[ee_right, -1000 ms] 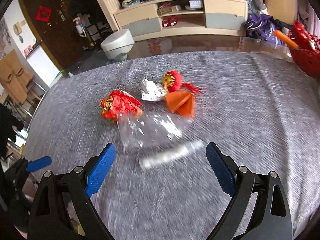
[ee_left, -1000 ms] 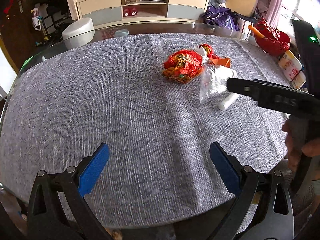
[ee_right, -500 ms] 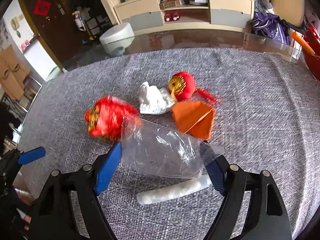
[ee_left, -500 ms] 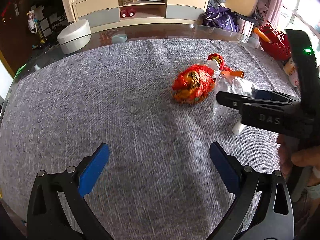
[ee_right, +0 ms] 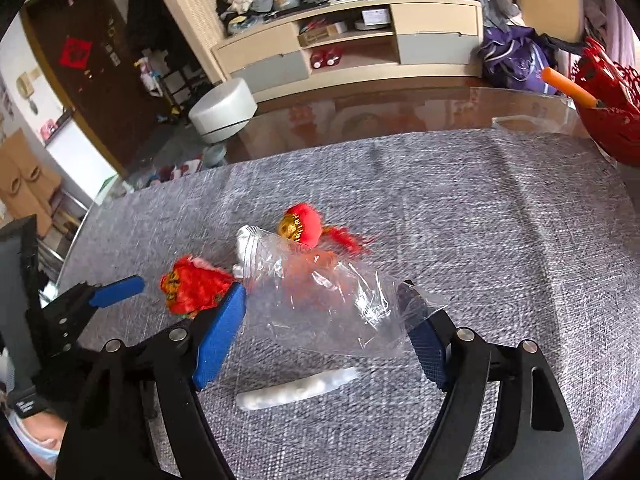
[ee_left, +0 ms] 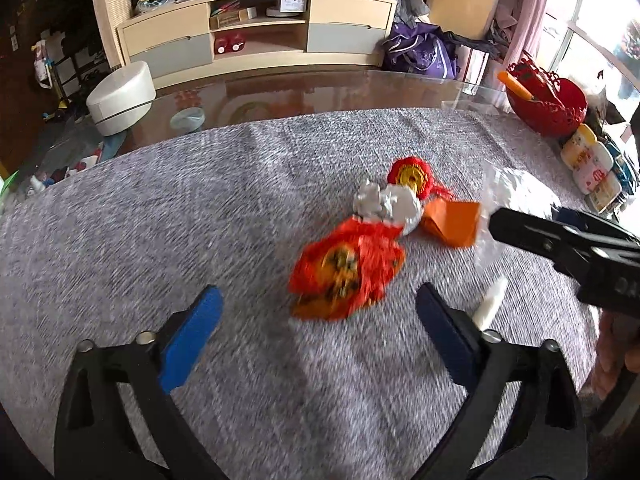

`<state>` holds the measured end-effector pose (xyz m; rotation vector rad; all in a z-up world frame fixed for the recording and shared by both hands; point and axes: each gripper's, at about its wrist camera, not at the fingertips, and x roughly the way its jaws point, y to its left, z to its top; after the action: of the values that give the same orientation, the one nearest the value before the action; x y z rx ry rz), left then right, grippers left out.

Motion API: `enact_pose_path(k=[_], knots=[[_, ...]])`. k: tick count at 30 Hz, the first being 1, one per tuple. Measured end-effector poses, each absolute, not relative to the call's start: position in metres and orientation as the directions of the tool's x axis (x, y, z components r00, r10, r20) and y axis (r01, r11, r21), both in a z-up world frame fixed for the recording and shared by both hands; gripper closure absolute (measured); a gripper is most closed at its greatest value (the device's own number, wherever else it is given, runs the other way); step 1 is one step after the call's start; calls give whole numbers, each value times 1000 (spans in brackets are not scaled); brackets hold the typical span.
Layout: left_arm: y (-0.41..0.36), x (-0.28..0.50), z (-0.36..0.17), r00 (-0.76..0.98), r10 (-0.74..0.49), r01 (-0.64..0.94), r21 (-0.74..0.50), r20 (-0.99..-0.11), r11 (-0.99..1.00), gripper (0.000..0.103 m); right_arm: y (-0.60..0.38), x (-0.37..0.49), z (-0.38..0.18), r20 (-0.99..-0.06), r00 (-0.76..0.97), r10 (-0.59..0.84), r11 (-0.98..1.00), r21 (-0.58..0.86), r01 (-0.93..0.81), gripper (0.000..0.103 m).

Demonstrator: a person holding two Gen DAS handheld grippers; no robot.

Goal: Collect trash
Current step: 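Grasp the red-gold foil wrapper with the left tool while the right tool grasps the clear plastic bag, then lower both tools into the grey bin and open them to drop wrapper and bag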

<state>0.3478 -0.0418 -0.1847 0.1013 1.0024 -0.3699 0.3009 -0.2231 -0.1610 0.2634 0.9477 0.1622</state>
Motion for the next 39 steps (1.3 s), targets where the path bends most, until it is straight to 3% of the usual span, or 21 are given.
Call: enact_pose_path(k=[5,7,18,30,39], knots=[[-49,362,-197,430,-305,360,-149,-850,921,51,-228,301,-166,-783,570,247,955,296,-6,25],[-54,359,-195,431,-317,377,-150,-845,914,56,-228,299,-164,-780,575,248,955,298,-6,25],[-42,307,-142,505,-281,379,-82,-816,922,57,-219,257,-121,-740,627,244,960,274,-50,25],[-25,182,-70,586,-293,387,-57,-756,920,57,-202,167,-62,-687,686,238,969,211,-125,25],[-21,100,-78,592,-303,375,-77,-746,924,57,-181,100,-85,-717,647,260,966,202,-164,25]])
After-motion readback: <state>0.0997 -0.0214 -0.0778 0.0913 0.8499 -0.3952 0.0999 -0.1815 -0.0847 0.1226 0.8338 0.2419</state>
